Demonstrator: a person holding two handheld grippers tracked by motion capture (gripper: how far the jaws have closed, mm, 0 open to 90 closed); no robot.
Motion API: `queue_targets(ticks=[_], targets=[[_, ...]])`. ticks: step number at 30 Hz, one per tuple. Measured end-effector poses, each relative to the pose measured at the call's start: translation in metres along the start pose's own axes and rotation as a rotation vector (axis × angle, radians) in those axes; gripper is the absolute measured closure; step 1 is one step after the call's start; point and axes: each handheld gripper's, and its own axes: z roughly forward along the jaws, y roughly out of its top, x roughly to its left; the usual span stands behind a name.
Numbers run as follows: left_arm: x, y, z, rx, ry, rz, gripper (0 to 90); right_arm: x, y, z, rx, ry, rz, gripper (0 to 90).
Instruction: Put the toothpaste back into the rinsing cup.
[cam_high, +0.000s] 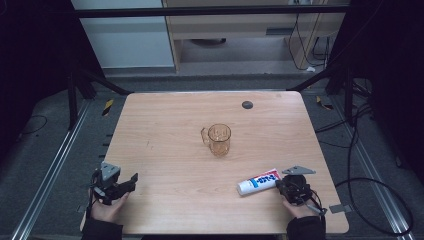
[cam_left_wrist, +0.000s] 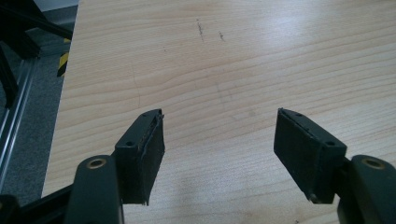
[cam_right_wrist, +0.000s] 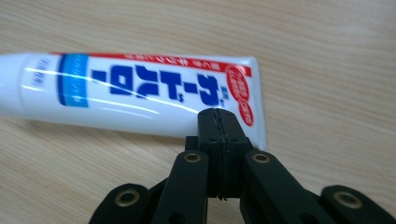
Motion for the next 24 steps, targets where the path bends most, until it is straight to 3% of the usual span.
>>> queue_targets(ticks=[5, 8, 12, 17, 24], targets=[[0.0, 0.0, 0.001, 0.005, 0.001, 0.004, 32.3, 0.015, 0.013, -0.002, -0.057, 0.062, -0.011, 89.7], [-0.001, 0.0, 0.001, 0.005, 0.001, 0.005, 32.2, 0.031, 0.027, 0.003, -0.091, 0.118, -0.029, 89.6], [0.0, 0.0, 0.002, 0.006, 0.003, 0.005, 32.2, 0.042, 0.037, 0.012, -0.087, 0.153, -0.037, 89.7], [0.0, 0.0, 0.002, 0.009, 0.001, 0.008, 32.2, 0.05, 0.046, 0.027, -0.057, 0.161, -0.043, 89.7], [0.0, 0.0, 0.002, 0.01, 0.001, 0.011, 32.1, 0.053, 0.044, 0.029, -0.032, 0.155, -0.064, 89.7]])
